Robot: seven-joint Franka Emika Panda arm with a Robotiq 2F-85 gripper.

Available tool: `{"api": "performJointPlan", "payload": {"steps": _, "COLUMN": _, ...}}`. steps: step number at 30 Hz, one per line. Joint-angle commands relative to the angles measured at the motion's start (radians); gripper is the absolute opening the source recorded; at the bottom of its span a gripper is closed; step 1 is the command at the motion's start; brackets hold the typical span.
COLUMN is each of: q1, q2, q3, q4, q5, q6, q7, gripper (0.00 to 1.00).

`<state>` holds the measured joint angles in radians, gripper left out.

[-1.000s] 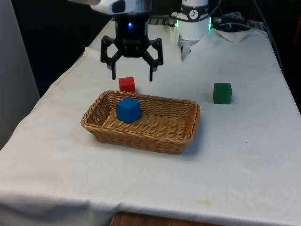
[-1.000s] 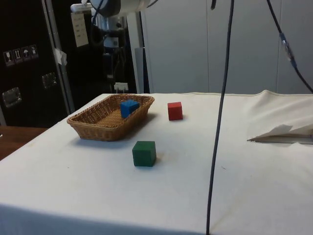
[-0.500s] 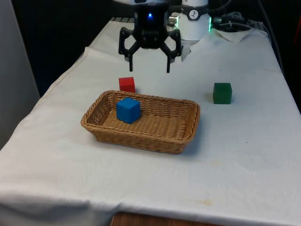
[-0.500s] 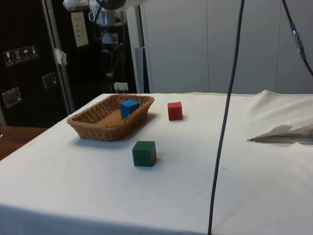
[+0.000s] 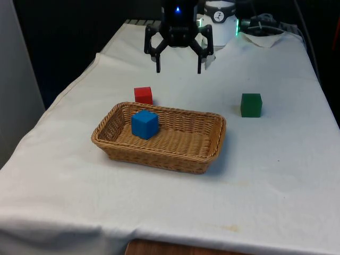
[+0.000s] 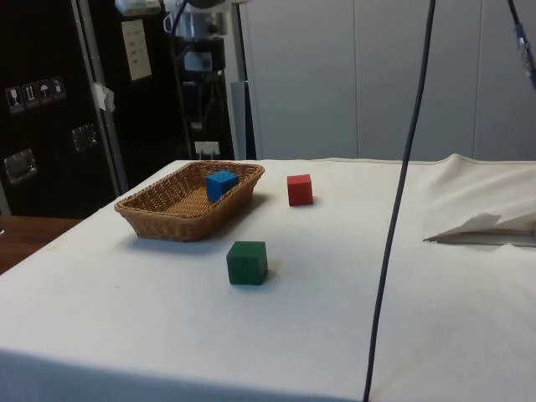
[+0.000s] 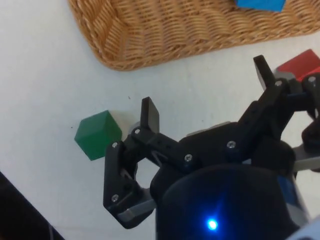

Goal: Pick up exactly two blocks and place them into the basket.

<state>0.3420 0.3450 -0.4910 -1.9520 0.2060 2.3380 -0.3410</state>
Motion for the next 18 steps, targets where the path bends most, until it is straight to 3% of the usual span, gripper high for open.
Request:
{"api": "performJointPlan", "payload": {"steps": 1, "q1": 0.007, "q2": -0.011, "q3": -0.005, "q4": -0.015, "q5": -0.008, "q6": 0.01, "q7": 0.017, "gripper": 1.0}}
{"api": "performJointPlan", "payload": {"steps": 3, "q1": 0.001, "q2": -0.011, "q3": 0.002, "q4": -0.014, "q5": 0.0, "q6": 0.0, "q7": 0.018, "gripper": 1.0}}
{"api": "performJointPlan", "payload": {"steps": 4, "q1": 0.008, "q2": -0.02, "q3": -0.003, "q4": -0.027, "q5": -0.008, "q6": 0.01, "q7": 0.034, "gripper": 1.0}}
{"api": "performJointPlan", "payload": {"steps": 10, "q1": 0.007, "q2": -0.04, "q3": 0.002, "q4": -0.052, "q5": -0.008, "q6": 0.009, "q7": 0.074, "gripper": 1.0}}
{"api": "performJointPlan", "payload": {"steps": 11, "q1": 0.001, "q2": -0.033, "q3": 0.007, "q4": -0.042, "q5": 0.0, "q6": 0.0, "q7": 0.059, "gripper": 1.0}}
{"api": "performJointPlan", "payload": {"steps": 12, "q1": 0.007, "q2": -0.042, "q3": 0.003, "q4": -0.056, "q5": -0.008, "q6": 0.009, "q7": 0.08, "gripper": 1.0}}
{"api": "performJointPlan", "payload": {"steps": 18, "q1": 0.012, "q2": -0.065, "q3": 0.011, "q4": -0.085, "q5": -0.012, "q6": 0.011, "q7": 0.119, "gripper": 1.0}}
